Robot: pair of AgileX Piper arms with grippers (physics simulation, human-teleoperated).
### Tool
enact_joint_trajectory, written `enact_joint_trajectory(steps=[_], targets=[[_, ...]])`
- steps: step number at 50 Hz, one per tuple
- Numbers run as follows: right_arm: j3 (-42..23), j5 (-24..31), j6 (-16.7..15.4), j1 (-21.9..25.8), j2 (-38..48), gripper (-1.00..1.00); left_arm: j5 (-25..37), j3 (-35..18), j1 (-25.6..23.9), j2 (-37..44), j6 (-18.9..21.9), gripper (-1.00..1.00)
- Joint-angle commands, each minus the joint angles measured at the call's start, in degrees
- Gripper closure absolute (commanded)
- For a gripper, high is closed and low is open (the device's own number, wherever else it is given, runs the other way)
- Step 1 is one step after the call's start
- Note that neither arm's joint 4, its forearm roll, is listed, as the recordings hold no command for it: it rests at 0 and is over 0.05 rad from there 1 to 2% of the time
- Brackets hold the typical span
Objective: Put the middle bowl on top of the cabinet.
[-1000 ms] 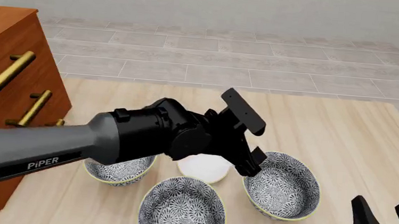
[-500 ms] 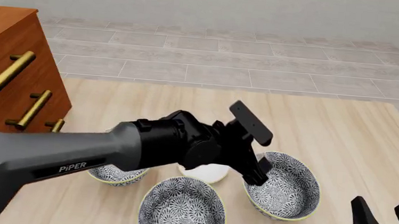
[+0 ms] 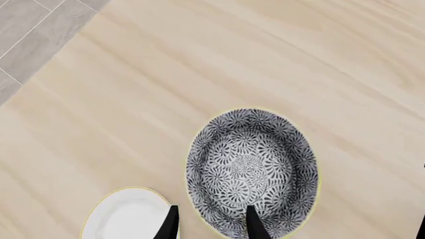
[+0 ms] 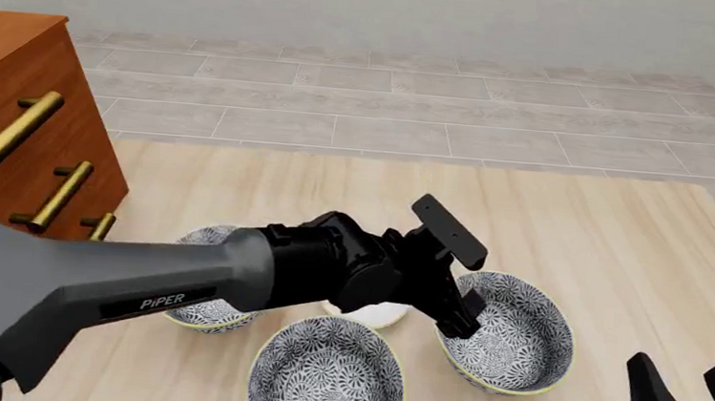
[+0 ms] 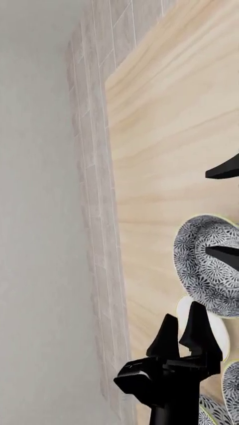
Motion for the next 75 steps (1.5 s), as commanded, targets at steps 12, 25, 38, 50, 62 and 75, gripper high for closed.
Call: enact_joint_trajectory(steps=[12,25,38,50,62,75], targets=[[0.0,0.7,-0.2,0.1,-0.1,-1.0,-1.8,-0.3,-0.3,3.2,-2.4,-1.0],[0.0,1.0,-0.1,0.2,0.0,-1.0,-2.3,-0.5,-0.6,4.0,-4.1,-1.0],[0.0,1.4,-0.2,0.3,-0.1,-1.0,-3.6,0.0,-0.8,5.0,-5.4,-1.0],[0.0,1.5,-0.3,0.3,0.2,-1.0,-4.6,0.2,0.2,6.3,-6.0,-1.0],[0.0,1.5,-0.4,0.4,0.4,-1.0,-5.2,0.5,1.0,6.9,-5.9,-1.0],[0.0,1.2,-0.6,0.5,0.9,-1.0,-5.9,0.5,1.3,8.0,-6.6,-1.0]])
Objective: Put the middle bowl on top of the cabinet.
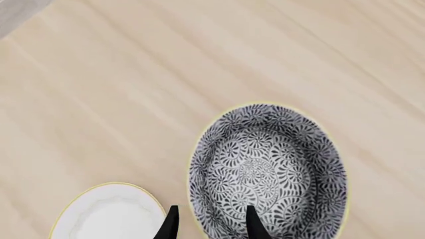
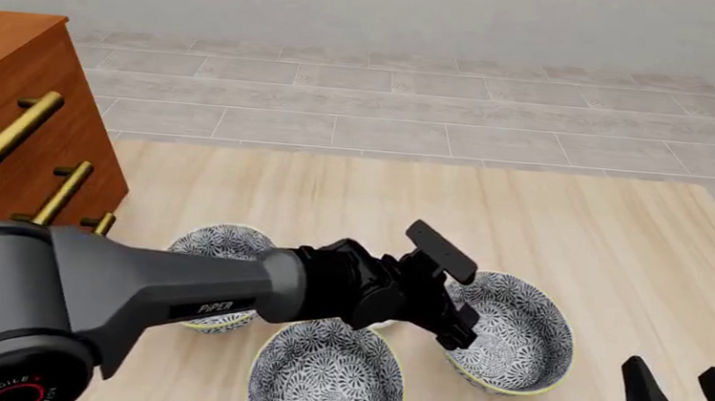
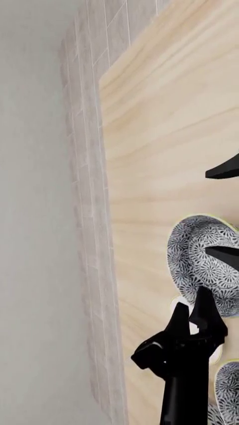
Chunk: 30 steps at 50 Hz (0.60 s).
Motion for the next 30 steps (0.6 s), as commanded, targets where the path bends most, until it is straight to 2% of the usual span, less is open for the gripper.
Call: enact_joint_trajectory(steps=[1,30], targets=[[0.0,-0.2,-0.2,0.1,0.4,-1.0,-0.7,0.2,0.4,0.9,-0.5,-1.0],[0.0,1.0,-0.4,0.1,-0.3,-1.0,-1.6,-0.1,-0.7,2.1,-4.6,-1.0]])
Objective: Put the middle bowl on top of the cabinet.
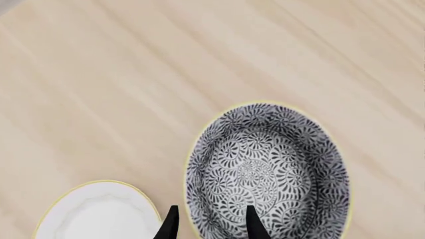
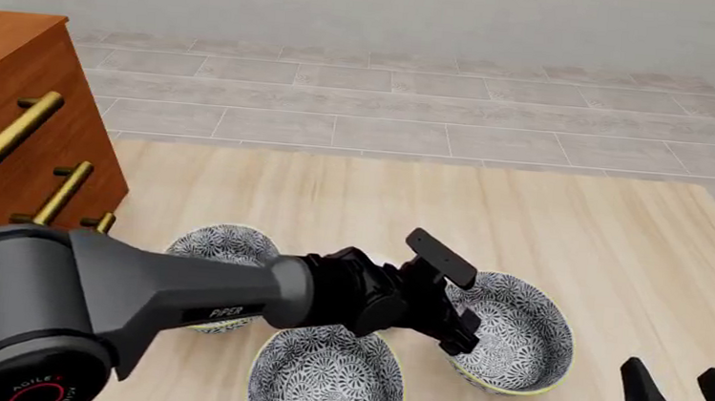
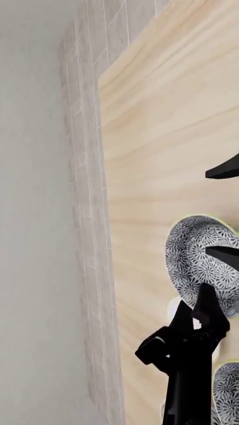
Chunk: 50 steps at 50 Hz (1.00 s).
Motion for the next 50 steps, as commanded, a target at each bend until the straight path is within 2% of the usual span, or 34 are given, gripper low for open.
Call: enact_joint_trajectory(steps=[1,50], targets=[[0.0,0.4,-0.1,0.0,-0.1,-1.0,-0.4,-0.1,-0.4,0.4,-1.8,-1.0],[0.0,0.4,-0.3,0.0,0.4,-1.0,-3.6,1.1,-0.8,2.9,-5.8,-1.0]])
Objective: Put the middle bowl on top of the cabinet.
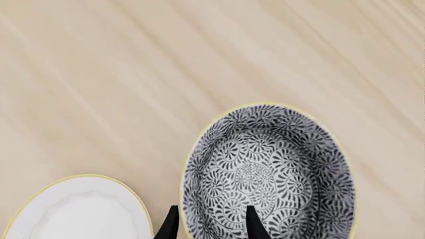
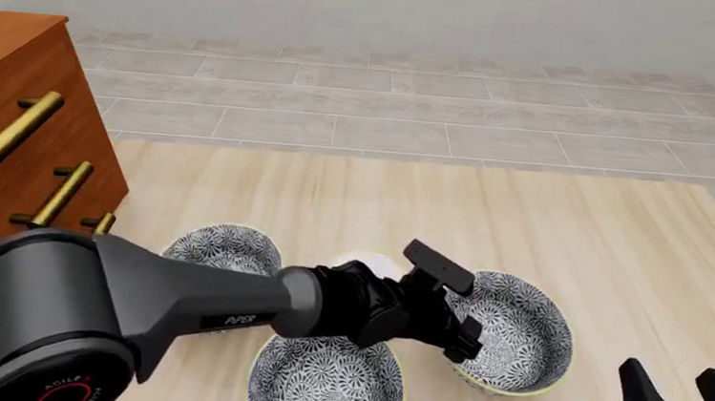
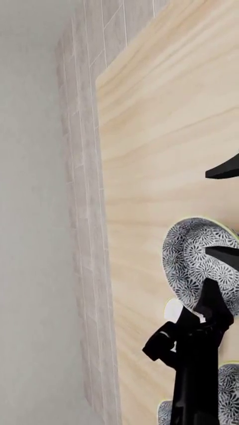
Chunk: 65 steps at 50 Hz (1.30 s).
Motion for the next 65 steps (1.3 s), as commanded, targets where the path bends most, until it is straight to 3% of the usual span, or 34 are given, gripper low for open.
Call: enact_joint_trajectory(steps=[1,2,23,65], targets=[[0.0,0.4,-0.1,-0.1,-0.5,-1.0,-0.6,0.5,-0.1,0.7,-1.1,-1.0],[0.0,0.6,-0.1,-0.1,-0.6,-1.0,-0.6,0.5,-0.2,0.8,-1.3,1.0],[0.0,1.1,-0.1,-0.4,-1.1,-1.0,-0.5,1.3,-0.2,-1.7,-2.0,1.0],[0.0,0.1,-0.8,0.3,-1.1,-1.0,1.9,8.1,-0.7,-24.7,-0.3,1.0]])
